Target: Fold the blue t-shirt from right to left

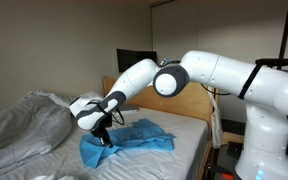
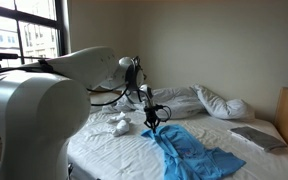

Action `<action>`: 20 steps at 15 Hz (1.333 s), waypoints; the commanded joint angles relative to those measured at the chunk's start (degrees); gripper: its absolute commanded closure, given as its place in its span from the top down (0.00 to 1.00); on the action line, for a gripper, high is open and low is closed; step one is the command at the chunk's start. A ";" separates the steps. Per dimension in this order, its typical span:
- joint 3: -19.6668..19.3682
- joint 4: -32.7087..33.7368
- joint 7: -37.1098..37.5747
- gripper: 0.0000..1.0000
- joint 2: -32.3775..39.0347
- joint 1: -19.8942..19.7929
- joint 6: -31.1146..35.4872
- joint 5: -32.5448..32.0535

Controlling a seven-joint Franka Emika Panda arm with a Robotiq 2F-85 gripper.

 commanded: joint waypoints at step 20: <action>-4.12 -2.39 8.15 0.91 3.83 6.87 21.81 -4.81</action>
